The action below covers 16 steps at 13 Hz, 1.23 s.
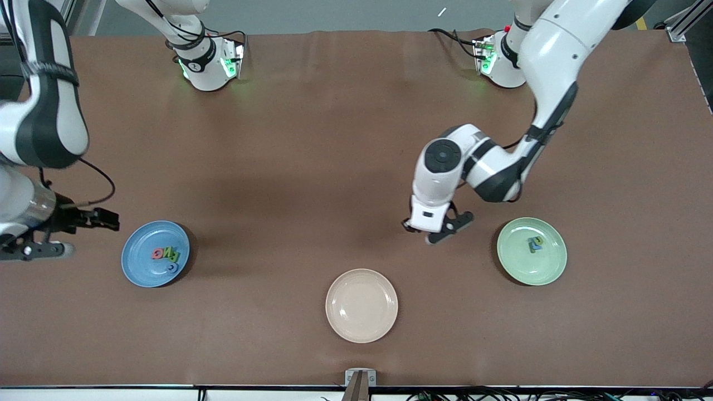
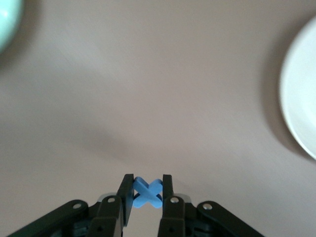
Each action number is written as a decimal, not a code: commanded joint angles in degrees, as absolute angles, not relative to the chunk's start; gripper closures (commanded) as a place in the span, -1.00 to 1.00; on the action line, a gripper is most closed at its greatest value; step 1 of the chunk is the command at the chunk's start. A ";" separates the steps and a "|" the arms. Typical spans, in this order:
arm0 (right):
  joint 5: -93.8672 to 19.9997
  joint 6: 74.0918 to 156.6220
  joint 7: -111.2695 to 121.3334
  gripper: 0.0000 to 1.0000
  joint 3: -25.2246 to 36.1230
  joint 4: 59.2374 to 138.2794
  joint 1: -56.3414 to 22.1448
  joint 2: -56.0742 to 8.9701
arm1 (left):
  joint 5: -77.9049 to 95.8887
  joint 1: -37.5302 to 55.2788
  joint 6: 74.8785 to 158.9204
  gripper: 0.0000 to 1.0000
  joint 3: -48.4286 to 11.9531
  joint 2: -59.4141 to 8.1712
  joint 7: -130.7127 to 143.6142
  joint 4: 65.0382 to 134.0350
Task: Sort uppercase to blue plate, lowercase to green plate
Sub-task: 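Carry the blue x with the left gripper over the green plate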
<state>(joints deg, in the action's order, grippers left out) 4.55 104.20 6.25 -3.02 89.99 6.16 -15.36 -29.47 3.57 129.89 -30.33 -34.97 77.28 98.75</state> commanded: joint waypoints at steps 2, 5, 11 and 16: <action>4.66 100.11 5.71 -1.00 -3.78 92.20 6.33 -7.48 | -30.06 -4.72 127.01 0.93 -30.85 -31.73 64.74 101.42; 1.06 94.58 5.63 -1.00 -3.25 88.53 6.59 -5.97 | -30.06 -14.04 127.09 0.93 -30.85 -31.73 51.88 103.00; 2.63 91.67 -11.68 -1.00 -3.69 82.62 6.86 -5.89 | -29.88 -22.84 127.00 0.91 -30.94 -31.46 38.07 104.50; 1.32 92.03 2.64 -1.00 -3.08 82.88 8.35 -5.02 | -29.88 -24.87 126.65 0.71 -30.85 -32.26 36.48 105.38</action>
